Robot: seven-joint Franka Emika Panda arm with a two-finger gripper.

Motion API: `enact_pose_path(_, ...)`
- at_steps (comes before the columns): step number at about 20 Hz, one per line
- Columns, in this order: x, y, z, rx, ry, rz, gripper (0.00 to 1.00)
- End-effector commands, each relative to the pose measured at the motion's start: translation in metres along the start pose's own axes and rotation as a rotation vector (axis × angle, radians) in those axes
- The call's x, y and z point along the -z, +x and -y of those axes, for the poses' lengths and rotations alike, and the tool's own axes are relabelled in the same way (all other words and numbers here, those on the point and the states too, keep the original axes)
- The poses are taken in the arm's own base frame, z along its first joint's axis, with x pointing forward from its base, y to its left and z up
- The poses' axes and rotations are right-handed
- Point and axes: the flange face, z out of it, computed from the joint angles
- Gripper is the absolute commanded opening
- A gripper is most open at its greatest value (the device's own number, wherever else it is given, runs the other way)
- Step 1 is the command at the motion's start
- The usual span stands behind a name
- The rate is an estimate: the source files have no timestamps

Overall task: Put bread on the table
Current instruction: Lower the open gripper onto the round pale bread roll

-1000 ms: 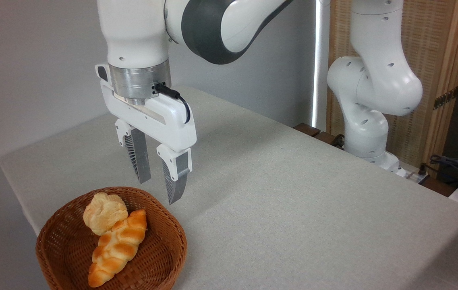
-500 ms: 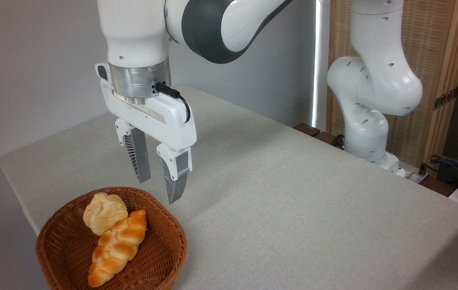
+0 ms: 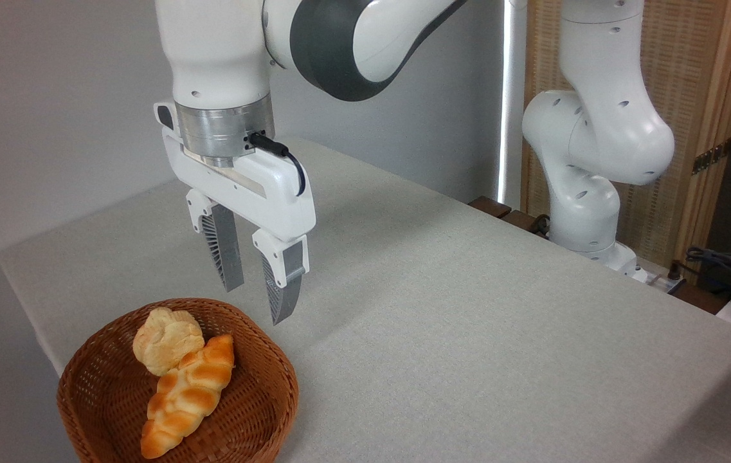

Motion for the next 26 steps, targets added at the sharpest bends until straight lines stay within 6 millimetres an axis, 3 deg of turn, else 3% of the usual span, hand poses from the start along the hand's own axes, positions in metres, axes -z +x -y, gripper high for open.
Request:
enact_pose_path(1, 0.006, -0.001, -0.004, -0.009, -0.024, -0.001, 1.00)
enact_pose_path(14, -0.010, 0.010, -0.006, -0.023, -0.021, -0.003, 1.00)
enact_pose_path(20, -0.026, 0.045, -0.030, -0.066, 0.002, -0.074, 1.00)
enact_pose_path(26, -0.048, 0.068, -0.037, -0.004, -0.060, -0.181, 1.00)
